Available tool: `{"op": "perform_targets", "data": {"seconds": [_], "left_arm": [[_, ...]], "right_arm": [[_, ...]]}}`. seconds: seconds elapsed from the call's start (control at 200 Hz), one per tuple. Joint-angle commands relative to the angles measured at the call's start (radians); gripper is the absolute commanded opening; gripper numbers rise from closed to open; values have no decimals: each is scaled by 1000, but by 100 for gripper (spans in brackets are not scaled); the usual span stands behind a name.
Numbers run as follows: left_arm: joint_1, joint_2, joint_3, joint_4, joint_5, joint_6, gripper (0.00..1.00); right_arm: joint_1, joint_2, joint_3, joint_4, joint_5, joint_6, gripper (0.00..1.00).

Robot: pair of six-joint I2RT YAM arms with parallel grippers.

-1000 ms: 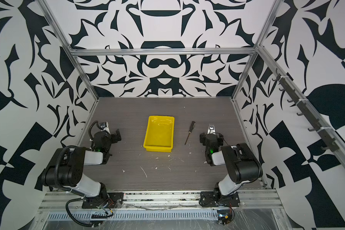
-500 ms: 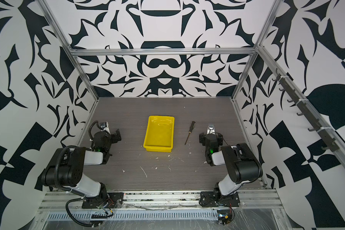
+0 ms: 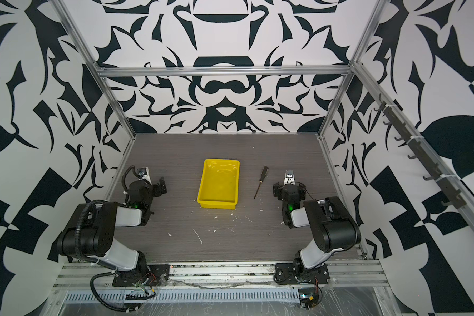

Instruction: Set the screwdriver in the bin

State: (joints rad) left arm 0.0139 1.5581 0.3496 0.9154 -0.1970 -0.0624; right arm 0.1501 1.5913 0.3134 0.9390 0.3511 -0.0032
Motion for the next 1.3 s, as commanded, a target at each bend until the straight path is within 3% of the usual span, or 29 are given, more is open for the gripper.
{"op": "perform_targets", "data": {"seconds": [0.0,0.295,0.38,0.42,0.535,0.595,0.725,0.805,0.86,0.95,1.01,1.13,1.3], "left_arm": [[4,-6,17,8,7,0,99],[4,-8,14,12,4,-1,99],[3,-10,8,21,4,-3,99],[3,-13,-1,36,6,-6,99],[-6,-57,-15,45,-2,11,99],[-9,-155,14,-108,-2,-5,99],[-40,-394,273,-819,42,-161,99],[-84,-455,355,-1020,62,-267,99],[-88,-488,374,-1146,158,-377,99],[-89,-536,332,-1188,287,-371,99],[-90,-571,282,-1203,302,-335,99],[-73,-615,250,-1267,105,-417,99],[-68,-639,221,-1321,-34,-567,99]], "right_arm": [[-4,-31,26,21,-5,-6,100],[6,-58,-4,55,0,-11,100],[25,-136,-29,52,87,-2,100],[43,-207,-24,-22,148,13,100],[47,-414,89,-481,290,160,100],[48,-514,116,-627,284,208,100],[46,-698,206,-983,198,383,100],[47,-760,238,-1238,206,597,100],[45,-795,206,-1267,167,595,100],[46,-861,132,-1243,111,540,100],[45,-904,68,-1213,110,556,100],[42,-983,25,-1169,50,551,100],[43,-965,23,-1160,37,549,100]]}}
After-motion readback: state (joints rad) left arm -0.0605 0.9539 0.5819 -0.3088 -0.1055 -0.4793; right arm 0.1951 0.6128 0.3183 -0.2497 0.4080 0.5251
